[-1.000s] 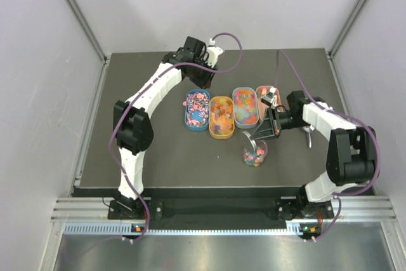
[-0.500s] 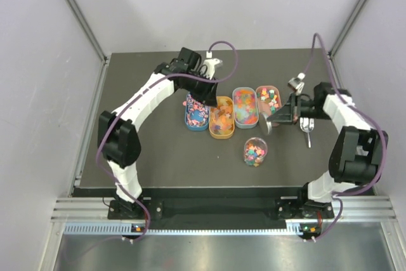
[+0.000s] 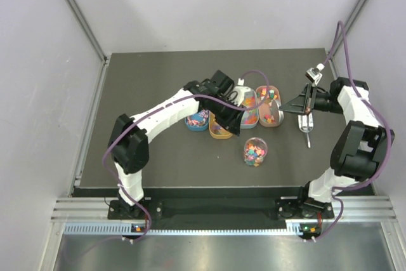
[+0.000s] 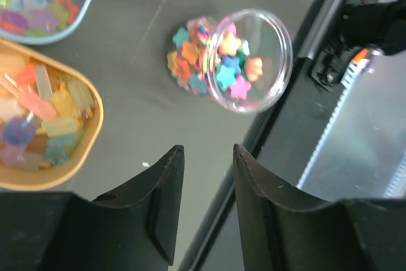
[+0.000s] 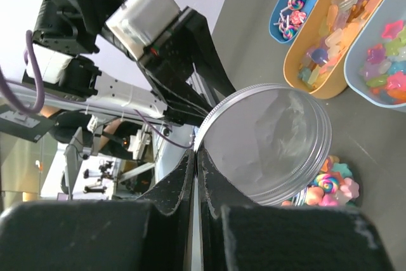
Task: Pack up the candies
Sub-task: Adjust the packing bottle at the center of the board.
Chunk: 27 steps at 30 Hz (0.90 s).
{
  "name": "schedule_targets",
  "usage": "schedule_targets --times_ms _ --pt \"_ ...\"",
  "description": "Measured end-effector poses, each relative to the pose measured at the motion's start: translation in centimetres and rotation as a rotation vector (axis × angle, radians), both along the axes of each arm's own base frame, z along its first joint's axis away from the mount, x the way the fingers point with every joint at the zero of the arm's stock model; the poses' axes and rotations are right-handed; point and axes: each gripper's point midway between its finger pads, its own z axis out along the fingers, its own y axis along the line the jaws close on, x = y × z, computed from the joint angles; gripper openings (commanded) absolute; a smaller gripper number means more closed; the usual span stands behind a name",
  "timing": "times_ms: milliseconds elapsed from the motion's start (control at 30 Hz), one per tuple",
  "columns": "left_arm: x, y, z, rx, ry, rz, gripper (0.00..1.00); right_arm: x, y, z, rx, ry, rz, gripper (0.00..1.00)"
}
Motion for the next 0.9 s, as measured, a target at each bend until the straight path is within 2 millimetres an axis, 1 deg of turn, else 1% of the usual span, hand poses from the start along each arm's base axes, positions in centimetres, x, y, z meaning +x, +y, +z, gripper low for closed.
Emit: schedule_targets --times_ms 133,300,500,633,700,833,900 --pt "-0.1 -1.8 -1.3 0.061 -0.062 -0.021 0.40 0.1 -0.3 -0.1 -0.001 -0.006 -0.012 0.00" --pt "0.0 -3.0 -3.8 0.141 -0.103 -0.034 0.40 0.0 -1.2 -0.4 0.001 0.007 -0.046 0.00" --pt "0.3 -4.2 -6.7 0.213 -0.129 -0.053 0.37 -0.6 -1.7 -0.1 -0.002 -0.009 -0.077 0.00" --pt "0.3 -4.2 -7.2 0.237 -0.144 -0.054 0.38 -1.0 -1.8 -0.1 -0.003 -0.011 -0.085 0.00" --pt "0.4 -4.2 -7.1 0.248 -0.161 -0.050 0.41 -1.0 -1.8 -0.2 -0.003 -0.009 -0.087 0.00" --pt "1.4 -3.4 -7.3 0.294 -0.212 -0.022 0.41 -1.0 -1.9 -0.3 -0.002 -0.008 -0.091 0.00" --pt "2.0 -2.9 -6.9 0.309 -0.246 -0.013 0.41 -1.0 -1.9 -0.3 -0.002 -0.008 -0.091 0.00"
